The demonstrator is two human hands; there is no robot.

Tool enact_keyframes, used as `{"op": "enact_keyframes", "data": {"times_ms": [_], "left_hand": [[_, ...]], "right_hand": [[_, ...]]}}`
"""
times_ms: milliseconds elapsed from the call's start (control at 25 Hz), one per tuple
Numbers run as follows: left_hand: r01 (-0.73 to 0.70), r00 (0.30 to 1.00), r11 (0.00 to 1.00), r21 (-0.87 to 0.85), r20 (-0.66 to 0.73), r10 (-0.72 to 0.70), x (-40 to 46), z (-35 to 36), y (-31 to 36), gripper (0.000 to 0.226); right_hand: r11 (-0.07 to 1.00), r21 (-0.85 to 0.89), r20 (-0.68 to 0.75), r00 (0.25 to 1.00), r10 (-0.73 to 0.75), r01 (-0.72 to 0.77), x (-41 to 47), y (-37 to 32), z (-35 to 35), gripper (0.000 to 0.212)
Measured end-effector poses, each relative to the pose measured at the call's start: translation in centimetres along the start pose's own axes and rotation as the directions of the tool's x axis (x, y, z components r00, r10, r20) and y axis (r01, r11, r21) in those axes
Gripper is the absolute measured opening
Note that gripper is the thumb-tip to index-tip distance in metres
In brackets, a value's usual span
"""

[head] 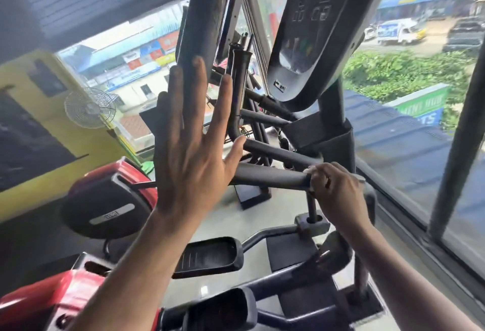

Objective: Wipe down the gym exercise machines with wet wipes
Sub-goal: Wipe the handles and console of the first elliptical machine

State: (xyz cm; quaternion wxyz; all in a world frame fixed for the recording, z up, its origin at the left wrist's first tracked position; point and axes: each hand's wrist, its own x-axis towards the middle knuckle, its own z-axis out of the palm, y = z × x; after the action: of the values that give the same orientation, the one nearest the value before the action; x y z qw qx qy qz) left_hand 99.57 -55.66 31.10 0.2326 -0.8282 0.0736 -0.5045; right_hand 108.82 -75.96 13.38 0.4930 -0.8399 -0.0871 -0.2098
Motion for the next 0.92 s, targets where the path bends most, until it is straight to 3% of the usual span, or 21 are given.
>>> {"op": "enact_keyframes", "data": {"times_ms": [80, 200, 280, 400, 520, 600, 680, 840, 920], "left_hand": [[0.019, 1.000, 0.999, 0.028, -0.006, -0.019, -0.1, 0.3, 0.1, 0.075], [0.034, 0.999, 0.998, 0.056, -0.002, -0.034, -0.2, 0.7, 0.4, 0.073], [0.054, 0.998, 0.996, 0.075, 0.022, -0.056, 0.0, 0.5, 0.7, 0.076], [0.112, 0.991, 0.990, 0.082, 0.064, -0.118, 0.4, 0.0, 0.8, 0.079], [0.192, 0.970, 0.980, 0.049, 0.141, -0.197, 0.8, -0.6, 1.0, 0.086], [0.209, 0.961, 0.978, 0.013, 0.181, -0.208, 1.6, -1.3, 0.8, 0.094], [0.197, 0.961, 0.980, -0.026, 0.203, -0.187, 2.4, -1.9, 0.3, 0.099], [0.147, 0.968, 0.978, -0.147, 0.226, -0.112, 3.3, -1.9, -0.8, 0.101], [0.140, 0.962, 0.973, -0.183, 0.257, -0.090, 3.8, -2.1, -1.3, 0.102]], "right_hand": [[1.000, -0.015, 0.079, 0.997, 0.020, -0.019, 0.7, -0.9, -0.1, 0.024], [0.991, 0.080, 0.158, 0.980, -0.120, 0.108, 0.0, -4.1, -0.2, 0.035], [0.985, 0.037, 0.237, 0.956, -0.173, 0.169, 0.4, -3.9, -1.2, 0.037], [0.967, -0.195, 0.349, 0.933, -0.090, 0.166, 1.6, 0.0, -3.5, 0.029], [0.983, -0.129, 0.404, 0.912, -0.067, 0.130, 3.4, -0.6, -2.8, 0.026], [0.984, 0.014, 0.478, 0.863, -0.164, 0.179, 4.1, -2.3, -1.9, 0.023], [0.967, 0.045, 0.566, 0.791, -0.233, 0.252, 5.3, -1.6, -2.1, 0.019], [0.910, -0.199, 0.766, 0.637, -0.088, 0.364, 8.9, 0.5, -3.7, 0.018], [0.883, -0.204, 0.818, 0.569, -0.082, 0.422, 9.8, -1.4, -2.8, 0.019]]}}
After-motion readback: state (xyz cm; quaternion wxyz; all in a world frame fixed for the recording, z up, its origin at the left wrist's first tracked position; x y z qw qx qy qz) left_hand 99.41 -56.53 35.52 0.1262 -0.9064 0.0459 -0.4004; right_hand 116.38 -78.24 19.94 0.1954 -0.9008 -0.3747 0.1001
